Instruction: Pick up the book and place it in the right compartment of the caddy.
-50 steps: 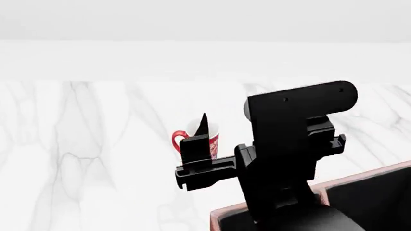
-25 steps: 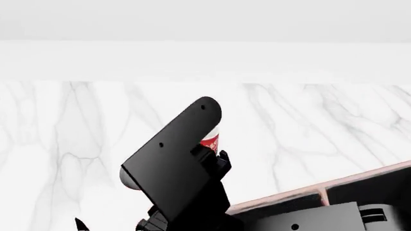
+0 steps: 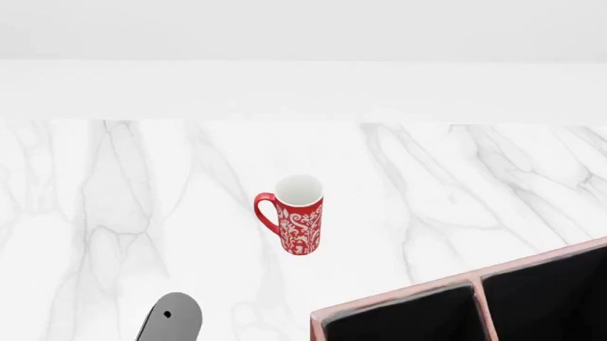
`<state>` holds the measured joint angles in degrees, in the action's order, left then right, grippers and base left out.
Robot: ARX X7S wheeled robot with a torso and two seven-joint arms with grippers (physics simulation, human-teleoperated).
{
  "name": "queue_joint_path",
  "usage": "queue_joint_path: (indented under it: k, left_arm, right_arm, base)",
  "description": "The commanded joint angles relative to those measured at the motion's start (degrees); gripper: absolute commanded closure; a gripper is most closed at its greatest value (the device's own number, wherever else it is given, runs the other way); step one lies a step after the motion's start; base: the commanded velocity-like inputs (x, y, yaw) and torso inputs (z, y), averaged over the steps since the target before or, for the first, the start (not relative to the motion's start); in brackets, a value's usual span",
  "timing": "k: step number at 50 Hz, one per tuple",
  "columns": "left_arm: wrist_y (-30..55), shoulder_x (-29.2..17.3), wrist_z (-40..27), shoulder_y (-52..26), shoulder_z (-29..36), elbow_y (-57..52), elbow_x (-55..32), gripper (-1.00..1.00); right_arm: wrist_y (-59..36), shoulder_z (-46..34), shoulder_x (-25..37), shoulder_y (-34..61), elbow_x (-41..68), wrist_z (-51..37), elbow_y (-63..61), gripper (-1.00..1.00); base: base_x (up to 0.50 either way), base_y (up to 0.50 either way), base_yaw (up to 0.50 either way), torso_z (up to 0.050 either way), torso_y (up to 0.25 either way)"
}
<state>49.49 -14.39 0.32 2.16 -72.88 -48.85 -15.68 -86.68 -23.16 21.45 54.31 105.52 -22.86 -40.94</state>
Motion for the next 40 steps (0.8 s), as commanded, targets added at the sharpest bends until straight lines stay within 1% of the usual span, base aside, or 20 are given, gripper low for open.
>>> queue_joint_path:
  k: [1, 2, 4, 5, 6, 8, 17, 23, 40]
  left_arm:
    - [0.30, 1.03, 1.42, 0.20, -1.54, -0.24, 0.68, -1.00]
    - [0.20, 1.17, 1.36, 0.18, -1.50, -0.25, 0.70, -1.00]
    - [0.08, 1.26, 1.36, 0.22, -1.41, -0.18, 0.72, -1.00]
    - [-0.39, 1.38, 1.32, 0.36, -1.08, 0.17, 1.02, -1.00]
    - [-0.28, 1.38, 1.36, 0.36, -1.26, 0.12, 0.89, -1.00]
    - [-0.10, 1.23, 1.35, 0.36, -1.42, 0.02, 0.81, -1.00]
    - [-0.01, 1.23, 1.29, 0.35, -1.49, 0.00, 0.64, -1.00]
    - [-0.45, 1.50, 0.99, 0.39, -0.61, 0.14, 0.99, -1.00]
    - [-1.70, 1.97, 0.86, 0.92, 0.30, 0.97, 1.54, -1.00]
  right_arm:
    - [-1.44, -0.25, -0.20, -0.45, -6.16, 6.54, -2.09, -1.00]
    - [-1.88, 0.10, -0.28, -1.00, -8.95, 10.22, -2.91, -1.00]
    - [-1.46, -0.36, 0.21, -1.11, -10.38, 11.59, -3.24, -1.00]
    - [-2.15, -1.71, 0.67, -1.24, -14.98, 11.95, -3.81, -1.00]
    - [-1.14, -2.19, 1.18, -2.22, -18.85, 16.64, -4.61, -1.00]
    - [0.05, -3.66, 2.09, -2.73, -23.89, 19.72, -5.80, -1.00]
    - [4.85, -9.21, 5.29, -4.14, -36.11, 25.05, -6.91, -1.00]
    - [7.42, -12.52, 6.64, -3.82, -40.09, 27.84, -7.57, -1.00]
    - [10.88, -14.95, 6.21, -3.45, -42.42, 29.53, -5.74, -1.00]
  base:
    - [0.00, 0.00, 0.00, 0.000, 0.000]
    - [0.00, 0.00, 0.00, 0.000, 0.000]
    - [0.00, 0.00, 0.00, 0.000, 0.000]
    - [0.00, 0.00, 0.00, 0.000, 0.000]
    - [0.00, 0.00, 0.00, 0.000, 0.000]
    - [0.00, 0.00, 0.00, 0.000, 0.000]
    - [0.00, 0.00, 0.00, 0.000, 0.000]
    - [0.00, 0.00, 0.00, 0.000, 0.000]
    - [0.00, 0.00, 0.00, 0.000, 0.000]
